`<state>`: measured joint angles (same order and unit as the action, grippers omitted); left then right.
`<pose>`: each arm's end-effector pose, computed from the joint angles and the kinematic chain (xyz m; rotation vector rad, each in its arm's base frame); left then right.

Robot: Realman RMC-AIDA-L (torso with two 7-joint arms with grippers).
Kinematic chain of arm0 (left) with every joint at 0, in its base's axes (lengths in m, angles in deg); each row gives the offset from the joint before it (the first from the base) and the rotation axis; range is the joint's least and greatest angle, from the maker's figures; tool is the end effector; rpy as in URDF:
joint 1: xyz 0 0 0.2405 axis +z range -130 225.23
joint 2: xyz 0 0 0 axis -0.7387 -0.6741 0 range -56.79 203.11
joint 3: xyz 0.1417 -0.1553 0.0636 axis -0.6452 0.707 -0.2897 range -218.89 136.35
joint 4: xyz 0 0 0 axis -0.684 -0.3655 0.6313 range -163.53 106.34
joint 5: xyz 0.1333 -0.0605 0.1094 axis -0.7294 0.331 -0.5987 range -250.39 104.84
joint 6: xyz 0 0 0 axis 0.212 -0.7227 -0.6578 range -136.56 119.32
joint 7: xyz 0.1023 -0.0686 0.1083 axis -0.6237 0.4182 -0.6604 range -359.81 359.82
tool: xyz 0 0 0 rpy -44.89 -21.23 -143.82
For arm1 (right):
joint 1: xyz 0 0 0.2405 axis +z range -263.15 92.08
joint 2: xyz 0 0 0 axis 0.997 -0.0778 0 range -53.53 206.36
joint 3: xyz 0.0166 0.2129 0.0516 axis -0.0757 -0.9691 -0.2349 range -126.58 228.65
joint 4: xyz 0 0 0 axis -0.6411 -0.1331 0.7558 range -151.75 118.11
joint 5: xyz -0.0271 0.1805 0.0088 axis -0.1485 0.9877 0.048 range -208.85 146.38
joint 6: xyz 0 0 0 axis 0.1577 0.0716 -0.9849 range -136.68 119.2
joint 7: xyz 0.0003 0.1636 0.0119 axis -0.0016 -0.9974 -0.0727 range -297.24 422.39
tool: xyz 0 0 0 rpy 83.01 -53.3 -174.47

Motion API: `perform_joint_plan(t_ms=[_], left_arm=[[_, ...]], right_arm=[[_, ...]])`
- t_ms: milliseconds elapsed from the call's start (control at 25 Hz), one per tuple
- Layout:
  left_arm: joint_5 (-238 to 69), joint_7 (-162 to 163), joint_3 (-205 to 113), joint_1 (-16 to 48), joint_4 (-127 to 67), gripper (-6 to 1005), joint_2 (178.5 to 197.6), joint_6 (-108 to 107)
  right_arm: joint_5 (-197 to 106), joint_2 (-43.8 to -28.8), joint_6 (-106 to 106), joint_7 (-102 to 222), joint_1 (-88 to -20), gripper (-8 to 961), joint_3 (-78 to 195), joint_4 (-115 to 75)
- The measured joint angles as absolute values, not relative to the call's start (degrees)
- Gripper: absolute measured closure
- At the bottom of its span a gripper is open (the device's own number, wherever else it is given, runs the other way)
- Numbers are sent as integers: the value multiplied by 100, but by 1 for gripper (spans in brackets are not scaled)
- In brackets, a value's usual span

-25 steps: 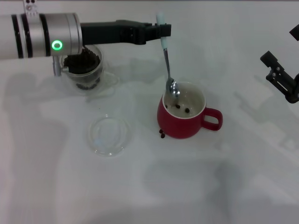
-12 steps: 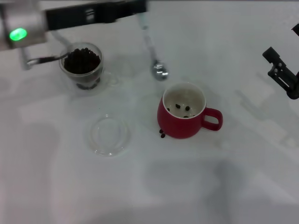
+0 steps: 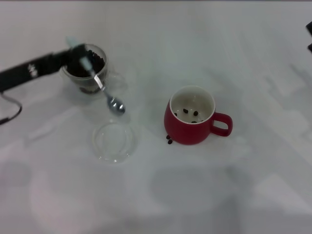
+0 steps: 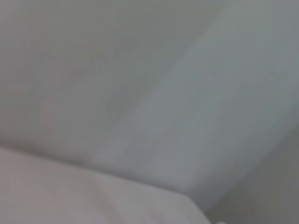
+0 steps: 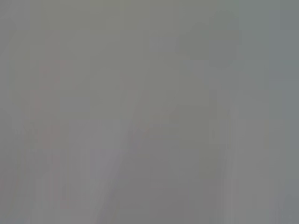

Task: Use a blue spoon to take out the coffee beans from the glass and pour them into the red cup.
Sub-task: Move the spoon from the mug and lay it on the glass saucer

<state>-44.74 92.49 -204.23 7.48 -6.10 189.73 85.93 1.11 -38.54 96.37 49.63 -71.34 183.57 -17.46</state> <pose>-0.2202 0.3080 0.0091 -2.3859 -1.3489 -1.0760 0.2644 0.2289 0.0631 -1.6965 0.1097 0.9680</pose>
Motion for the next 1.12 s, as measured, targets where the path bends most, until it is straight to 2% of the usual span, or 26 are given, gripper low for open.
perform_joint_plan(t_ms=[360,760,1120], left_arm=[[-4338,9133,-20422,1459,-614,875,19054,8566],[-4468,9242,-20422,1629,-687,874,19171,8299],[-4541,9293,-20422,1671,-1020,874,19181,7946]], right_arm=[[421,-3855,9779,4697,-7192,196,18357,-1776],[433,-3854,9914,4596,-7330,196,18357,-1821],[436,-3854,10032,4596,-7402,196,18358,-1824]])
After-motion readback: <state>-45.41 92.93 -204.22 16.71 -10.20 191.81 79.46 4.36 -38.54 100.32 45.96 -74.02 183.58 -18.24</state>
